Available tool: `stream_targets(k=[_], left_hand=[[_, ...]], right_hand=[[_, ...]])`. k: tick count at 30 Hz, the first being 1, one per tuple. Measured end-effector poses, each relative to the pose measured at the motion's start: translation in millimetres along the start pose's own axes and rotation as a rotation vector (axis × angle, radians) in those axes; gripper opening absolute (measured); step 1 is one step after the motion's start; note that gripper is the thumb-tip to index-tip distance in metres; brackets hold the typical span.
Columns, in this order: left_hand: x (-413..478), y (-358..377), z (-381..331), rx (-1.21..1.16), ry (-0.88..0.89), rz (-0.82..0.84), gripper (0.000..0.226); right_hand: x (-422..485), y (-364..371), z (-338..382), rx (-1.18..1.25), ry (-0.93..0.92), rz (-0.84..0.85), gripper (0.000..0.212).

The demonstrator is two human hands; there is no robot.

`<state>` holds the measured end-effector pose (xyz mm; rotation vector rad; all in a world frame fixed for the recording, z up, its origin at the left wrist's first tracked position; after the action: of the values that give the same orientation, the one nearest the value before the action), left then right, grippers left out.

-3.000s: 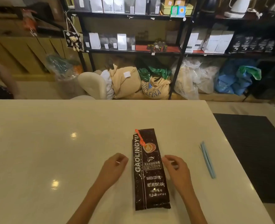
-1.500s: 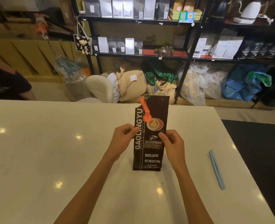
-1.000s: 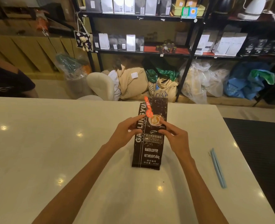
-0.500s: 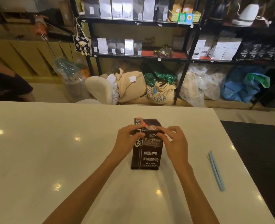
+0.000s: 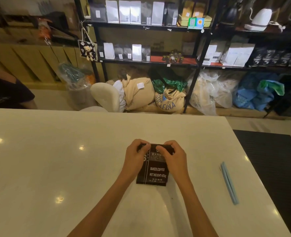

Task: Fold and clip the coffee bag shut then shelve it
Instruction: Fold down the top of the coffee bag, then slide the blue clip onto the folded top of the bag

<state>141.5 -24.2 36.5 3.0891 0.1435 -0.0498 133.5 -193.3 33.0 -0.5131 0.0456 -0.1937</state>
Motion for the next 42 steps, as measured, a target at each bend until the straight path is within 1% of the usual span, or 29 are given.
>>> stream_targets(k=[3,5,7,10,12,13,14,16,17,18,19,21,22,23,25,26,29,32,35,36,37,39,41,42], left_hand=[[-9.3,4.0,16.1,-0.123,-0.096,-0.067,0.014],[-19.0,4.4,25.3,-0.160,-0.112,-0.121,0.015],[-28.9,8.5,30.0,-0.158,-0.104,-0.125,0.017],[-44.5,21.8,35.4,-0.186,-0.133,-0.080,0.019],[-52.8,26.9,40.9,-0.143,-0.154,-0.105,0.017],[-54.5,26.2,41.5,-0.097,-0.146,-0.136,0.017],[-53.9,23.4,40.3,-0.053,-0.129,-0.173,0.019],[-48.6,14.7,37.0,0.010,-0.100,-0.240,0.024],[-45.5,10.4,36.1,0.008,-0.091,-0.261,0.025],[-43.1,7.6,35.7,-0.009,-0.085,-0.271,0.025],[-41.7,6.3,35.7,-0.019,-0.081,-0.268,0.024],[-42.1,8.6,38.7,-0.044,-0.090,-0.215,0.019],[-44.1,11.1,41.1,-0.073,-0.099,-0.182,0.017],[-46.1,12.6,43.3,-0.089,-0.106,-0.163,0.019],[-48.3,12.4,49.6,-0.088,-0.118,-0.167,0.026],[-48.7,12.1,51.8,-0.085,-0.122,-0.177,0.025],[-48.7,15.3,55.9,-0.061,-0.106,-0.191,0.018],[-48.8,16.7,53.7,0.004,-0.058,-0.215,0.018],[-49.2,17.3,53.2,0.046,-0.031,-0.214,0.019],[-49.7,18.5,54.1,0.068,-0.023,-0.202,0.019],[-50.1,19.4,55.5,0.096,-0.019,-0.188,0.018],[-51.0,20.6,57.7,0.126,-0.004,-0.171,0.015],[-51.8,19.6,60.1,0.126,0.011,-0.170,0.009],[-52.5,19.4,61.1,0.117,0.014,-0.168,0.007]], right_hand=[[-13.2,8.0,-13.5,0.131,0.110,-0.055,0.025],[-17.3,14.5,-23.3,0.082,0.132,-0.053,0.037],[-17.7,15.4,-29.5,0.014,0.139,-0.084,0.048],[-15.4,5.5,-35.0,-0.008,0.218,-0.239,0.055],[-15.6,-0.3,-32.1,-0.020,0.233,-0.326,0.061],[-16.9,0.1,-31.7,-0.011,0.233,-0.330,0.062],[-19.2,3.1,-31.3,0.022,0.237,-0.299,0.059],[-27.5,16.2,-31.7,0.124,0.226,-0.145,0.040],[-32.3,23.0,-32.2,0.135,0.192,-0.064,0.029],[-37.3,26.6,-32.3,0.102,0.148,-0.018,0.027],[-41.7,28.9,-35.5,0.058,0.117,-0.004,0.033],[-48.0,26.8,-42.1,-0.010,0.119,-0.068,0.043],[-49.5,24.4,-43.9,-0.038,0.120,-0.103,0.045],[-50.1,22.6,-44.6,-0.072,0.110,-0.129,0.044],[-49.2,21.0,-45.7,-0.125,0.096,-0.148,0.043],[-48.4,20.9,-48.0,-0.126,0.105,-0.150,0.045],[-47.4,21.1,-60.3,-0.078,0.180,-0.154,0.055],[-47.4,21.7,-63.6,-0.050,0.228,-0.159,0.060],[-42.1,18.3,-69.0,0.042,0.322,-0.084,0.064],[-40.7,10.3,-72.4,0.090,0.350,-0.086,0.064],[-39.5,-4.3,-77.4,0.126,0.362,-0.129,0.063],[-40.5,-51.4,-89.5,0.097,0.353,-0.310,0.054],[-46.5,-105.7,-103.8,-0.074,0.338,-0.497,0.044],[-49.6,-130.1,-111.1,-0.198,0.347,-0.552,0.037]])
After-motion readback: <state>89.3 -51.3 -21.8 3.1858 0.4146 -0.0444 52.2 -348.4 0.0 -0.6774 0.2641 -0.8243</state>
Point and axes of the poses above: each hand's wrist, its own x-axis towards the middle knuckle, its own y-axis out of the palm, z = x × y, the point moved 7 cm from there along x, towards the middle knuckle, and after that the axes turned 11 degrees about -x, right-handed, at the moved point
